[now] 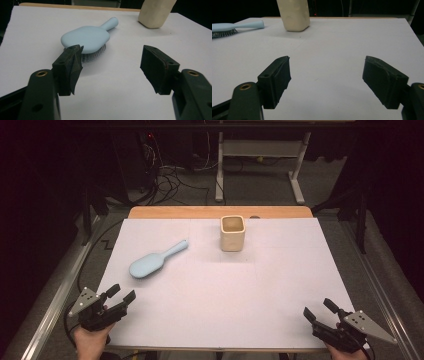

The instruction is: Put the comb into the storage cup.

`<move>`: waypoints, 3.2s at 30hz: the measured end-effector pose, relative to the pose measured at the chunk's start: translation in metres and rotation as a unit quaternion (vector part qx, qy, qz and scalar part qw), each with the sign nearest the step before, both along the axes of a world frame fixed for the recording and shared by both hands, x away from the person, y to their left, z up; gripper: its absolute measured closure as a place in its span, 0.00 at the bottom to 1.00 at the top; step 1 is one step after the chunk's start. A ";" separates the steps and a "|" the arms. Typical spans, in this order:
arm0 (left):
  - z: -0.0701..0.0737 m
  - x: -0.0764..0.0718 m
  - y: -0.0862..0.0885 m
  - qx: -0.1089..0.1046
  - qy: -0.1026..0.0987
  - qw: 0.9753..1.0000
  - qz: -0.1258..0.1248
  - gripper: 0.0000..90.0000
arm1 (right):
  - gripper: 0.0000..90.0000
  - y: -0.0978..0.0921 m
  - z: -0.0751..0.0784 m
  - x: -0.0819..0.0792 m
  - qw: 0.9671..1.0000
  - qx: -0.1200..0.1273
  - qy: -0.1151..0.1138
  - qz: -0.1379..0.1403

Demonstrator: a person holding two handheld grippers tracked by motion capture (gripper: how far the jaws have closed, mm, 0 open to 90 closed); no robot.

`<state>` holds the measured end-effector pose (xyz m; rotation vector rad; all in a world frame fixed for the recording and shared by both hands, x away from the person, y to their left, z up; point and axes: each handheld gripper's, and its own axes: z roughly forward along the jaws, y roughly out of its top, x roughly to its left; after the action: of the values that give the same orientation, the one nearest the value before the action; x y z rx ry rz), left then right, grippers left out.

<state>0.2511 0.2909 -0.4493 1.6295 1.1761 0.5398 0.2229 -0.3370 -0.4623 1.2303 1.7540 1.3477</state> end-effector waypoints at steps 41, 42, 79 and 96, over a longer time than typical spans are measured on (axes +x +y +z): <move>0.015 0.020 -0.034 0.003 -0.037 0.999 -0.014 0.36 | 0.25 -0.001 0.001 -0.001 1.000 0.017 -0.003 0.002; 0.015 0.022 -0.035 0.004 -0.035 0.999 -0.016 0.36 | 0.25 0.000 0.001 -0.001 1.000 0.018 -0.002 0.003; 0.018 0.055 -0.070 0.012 -0.011 0.999 -0.048 0.40 | 0.26 0.000 0.001 0.001 1.000 0.011 -0.002 0.009; 0.020 0.072 -0.076 0.021 -0.008 0.999 -0.043 0.40 | 0.26 0.001 0.001 0.001 1.000 0.011 -0.002 0.009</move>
<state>0.3234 0.2151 -0.4296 1.7000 1.0829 0.5245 0.2240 -0.3360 -0.4616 1.2267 1.7556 1.3821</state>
